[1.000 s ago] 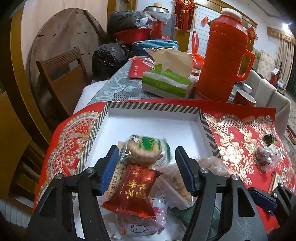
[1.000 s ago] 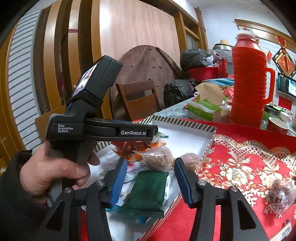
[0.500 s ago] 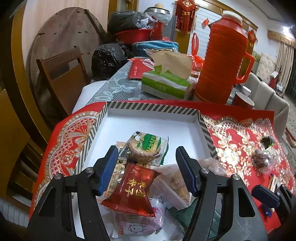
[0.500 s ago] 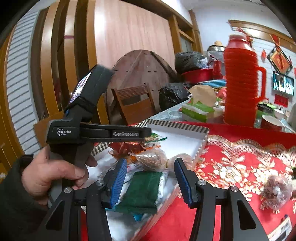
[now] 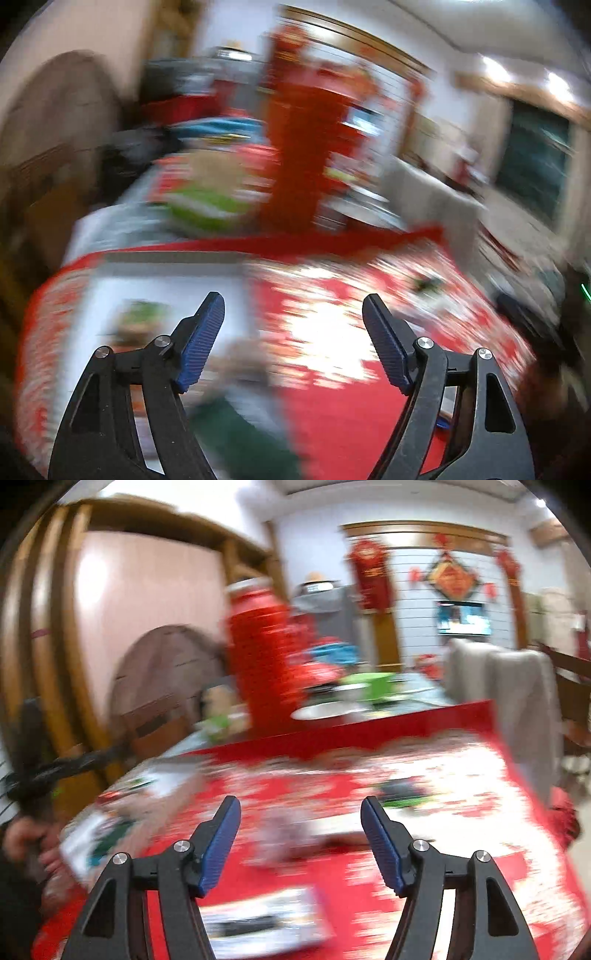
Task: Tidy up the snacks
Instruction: 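Grasp the black-green packet with the right gripper while the left grasps the beige cracker pack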
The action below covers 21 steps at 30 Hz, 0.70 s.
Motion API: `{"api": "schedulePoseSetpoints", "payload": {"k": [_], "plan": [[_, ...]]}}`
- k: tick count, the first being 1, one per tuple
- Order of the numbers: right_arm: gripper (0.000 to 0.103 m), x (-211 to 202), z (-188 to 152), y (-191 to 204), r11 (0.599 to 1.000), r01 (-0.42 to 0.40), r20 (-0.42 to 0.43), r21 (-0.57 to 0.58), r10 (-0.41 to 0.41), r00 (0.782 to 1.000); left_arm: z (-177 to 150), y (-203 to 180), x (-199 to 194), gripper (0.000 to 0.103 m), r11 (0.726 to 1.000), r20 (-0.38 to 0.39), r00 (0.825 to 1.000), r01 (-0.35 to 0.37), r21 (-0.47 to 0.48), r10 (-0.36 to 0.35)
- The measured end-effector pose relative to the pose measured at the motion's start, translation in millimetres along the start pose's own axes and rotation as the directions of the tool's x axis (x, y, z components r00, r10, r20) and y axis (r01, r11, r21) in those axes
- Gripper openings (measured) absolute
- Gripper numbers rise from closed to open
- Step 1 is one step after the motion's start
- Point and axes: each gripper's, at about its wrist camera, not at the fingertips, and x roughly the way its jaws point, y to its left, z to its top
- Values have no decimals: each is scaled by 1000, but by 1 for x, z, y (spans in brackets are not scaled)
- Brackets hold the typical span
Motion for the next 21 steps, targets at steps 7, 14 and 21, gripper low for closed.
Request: {"api": "schedulePoseSetpoints", "payload": {"k": [7,14,21], "plan": [[66,14,2,-62,999,4,-118,-41,-8,993,-41,-146,74,78,883,-272,950,255,395,-153],[66,45,-2,-48,967,-88,-254,-241,25,967,-59,-167,122,78,855,-392,910,309,416,-138],[66,98,-2,-49,943,-141,-395,-303,11,918,-66,-175,132,78,862,-425,895,317,396,-134]]}}
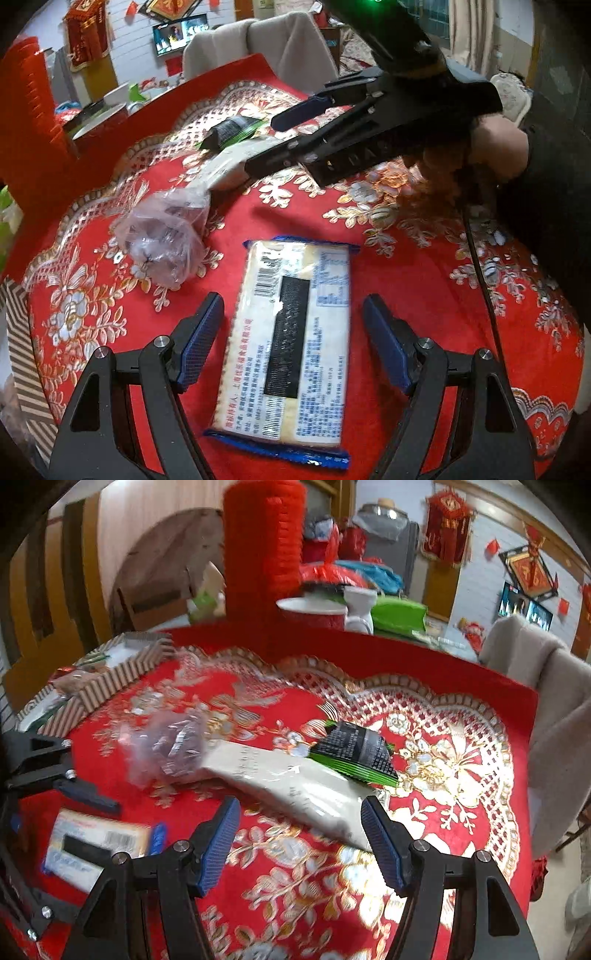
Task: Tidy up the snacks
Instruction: 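Grasp the black-green packet with the right gripper while the left grasps the beige cracker pack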
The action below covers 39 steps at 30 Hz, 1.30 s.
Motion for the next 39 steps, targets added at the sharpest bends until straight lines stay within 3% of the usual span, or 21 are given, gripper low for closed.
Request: {"api": "schedulePoseSetpoints", "payload": {"k": [1,3,6,10,16,21,23,27,33,39], "plan": [[66,0,2,-2,1000,-8,8,4,8,1000,-1,3,0,76,1000,-3,1000,6,-8,-6],[66,-4,5,-6,1000,-26,54,13,26,998,0,6,0,60,999,6,1000,18,-27,-18],[66,-4,10,-12,998,-45,83,52,41,996,0,6,-2,55,999,13,1000,7,-34,-6],[66,-1,16,-13,997,-11,90,71,5,996,-5,0,-8,55,999,20,1000,-22,-34,22],[68,22,36,-29,975,113,65,192,-128,990,-5,0,-7,55,999,22,1000,-18,-48,19],[68,53,44,-48,945,138,-61,298,-125,990,-4,3,-7,55,997,20,1000,-15,-73,16],[56,55,43,-51,942,130,-73,309,-113,991,-4,3,-6,55,997,19,1000,-14,-74,16],[54,59,45,-43,954,137,-94,266,-115,989,-4,3,-6,55,997,19,1000,-13,-76,14],[50,44,40,-45,943,125,-19,309,-126,992,-4,5,-6,55,996,20,1000,-16,-83,18],[50,6,21,-26,921,139,84,363,-181,980,-6,12,-12,55,992,46,999,-16,-122,21]]}}
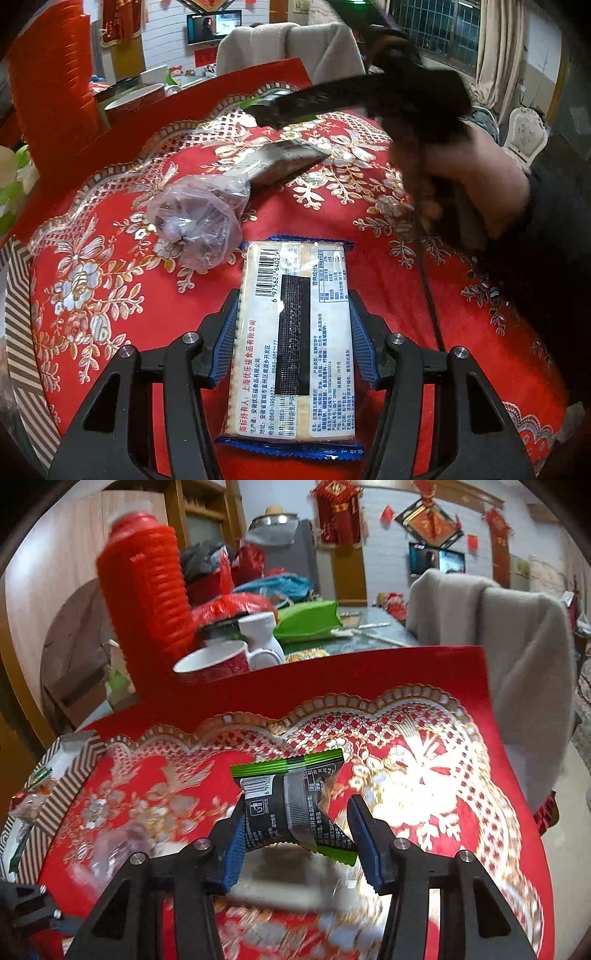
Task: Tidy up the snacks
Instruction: 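Grasp the black-green packet with the right gripper while the left grasps the beige cracker pack, then carry the black-green packet and cracker pack toward the striped tray with both grippers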
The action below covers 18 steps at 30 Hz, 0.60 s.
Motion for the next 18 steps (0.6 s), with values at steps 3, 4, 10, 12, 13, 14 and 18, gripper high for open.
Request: {"api": "schedulePoseSetpoints", "payload": {"k": [3,4,10,12,13,14,18], "plan": [[50,-22,-14,13,1000,2,44,15,-3,999,-2,-4,-6,55,1000,29,999,-25,11,25],[50,-27,-19,18,1000,5,53,18,-6,999,-3,-5,-8,55,999,35,999,-34,14,34],[50,-56,-41,49,1000,-13,89,12,12,996,-7,-8,-17,55,998,52,997,-60,16,59],[50,-63,-46,58,1000,-17,98,6,16,995,-7,-7,-26,55,997,65,995,-75,2,75],[50,-66,-48,62,1000,-20,104,4,20,994,-6,-5,-29,55,997,71,994,-79,-6,79],[50,-70,-50,66,1000,-22,112,1,22,993,-6,-3,-37,55,996,83,993,-85,-22,86],[50,-78,-50,75,999,-50,134,-5,50,990,-9,13,-67,55,987,114,983,-137,-84,146]]}}
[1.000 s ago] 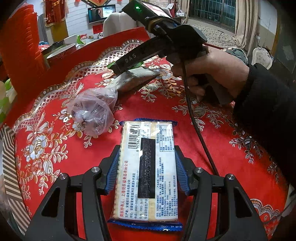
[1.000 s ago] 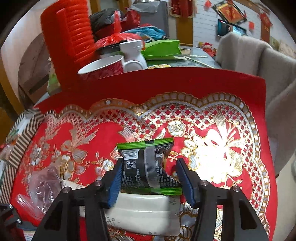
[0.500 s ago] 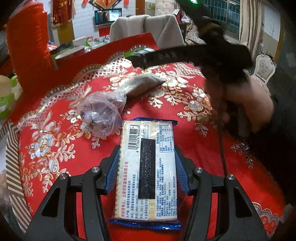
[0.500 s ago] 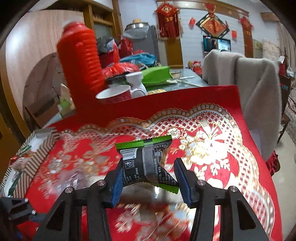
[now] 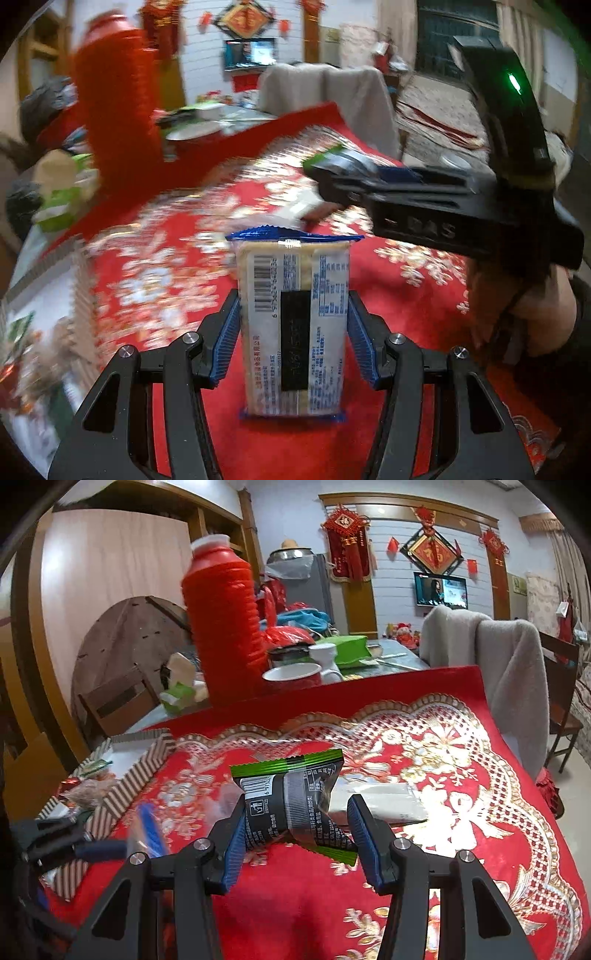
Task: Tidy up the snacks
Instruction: 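Carry the black-green packet and cracker pack toward the striped tray with both grippers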
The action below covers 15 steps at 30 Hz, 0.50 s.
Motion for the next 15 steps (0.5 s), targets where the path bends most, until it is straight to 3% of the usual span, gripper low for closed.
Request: {"api": "schedulePoseSetpoints", "payload": {"k": [8,15], "plan": [[50,1,7,31,997,-65,15,-32,65,998,-13,50,-35,55,986,8,992,-121,-118,123],[50,3,5,54,994,-93,12,-54,93,996,-21,78,-56,55,976,34,993,-103,-191,112]]}}
